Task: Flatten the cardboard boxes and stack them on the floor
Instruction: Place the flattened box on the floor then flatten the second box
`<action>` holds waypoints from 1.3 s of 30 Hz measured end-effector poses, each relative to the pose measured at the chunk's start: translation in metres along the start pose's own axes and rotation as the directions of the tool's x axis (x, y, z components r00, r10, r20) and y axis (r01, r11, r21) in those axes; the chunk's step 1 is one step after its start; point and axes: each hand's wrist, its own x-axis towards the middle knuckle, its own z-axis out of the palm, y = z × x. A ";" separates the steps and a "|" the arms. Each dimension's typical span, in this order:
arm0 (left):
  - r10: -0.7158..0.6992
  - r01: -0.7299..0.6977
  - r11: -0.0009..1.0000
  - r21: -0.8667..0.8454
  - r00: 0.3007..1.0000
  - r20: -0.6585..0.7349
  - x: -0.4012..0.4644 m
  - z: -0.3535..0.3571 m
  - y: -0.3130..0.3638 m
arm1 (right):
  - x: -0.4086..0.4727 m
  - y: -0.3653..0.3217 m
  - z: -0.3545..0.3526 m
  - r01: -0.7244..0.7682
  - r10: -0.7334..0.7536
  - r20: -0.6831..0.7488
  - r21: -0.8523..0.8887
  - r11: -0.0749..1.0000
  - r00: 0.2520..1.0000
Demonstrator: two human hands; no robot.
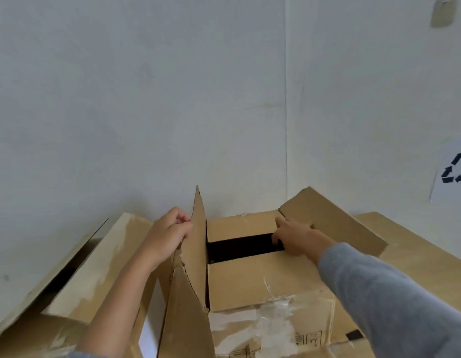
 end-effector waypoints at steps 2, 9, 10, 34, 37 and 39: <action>0.001 -0.002 1.000 -0.029 1.000 -0.026 -0.001 0.000 -0.006 | 0.002 -0.006 0.009 -0.041 0.049 -0.119 0.072 0.997 0.992; 0.073 -0.071 0.993 -0.096 0.997 0.027 -0.006 0.001 -0.014 | 0.031 0.005 -0.016 0.003 0.207 -0.337 0.530 0.848 0.918; 0.073 -0.069 0.992 -0.106 0.997 0.032 -0.007 0.001 -0.013 | 0.037 0.006 -0.022 0.004 0.198 -0.307 0.550 0.835 0.931; 0.095 -0.115 0.844 -0.524 0.993 -0.064 0.015 0.048 0.012 | -0.034 0.021 -0.128 0.446 -0.033 -0.638 0.498 0.744 0.769; 0.176 -0.261 0.818 -0.513 0.962 -0.210 0.024 0.050 0.018 | -0.033 0.025 -0.137 0.427 0.033 -0.710 0.460 0.779 0.704; 0.188 -0.336 0.825 -0.455 0.922 -0.339 0.025 0.047 0.028 | -0.032 0.029 -0.142 0.438 0.070 -0.735 0.475 0.763 0.674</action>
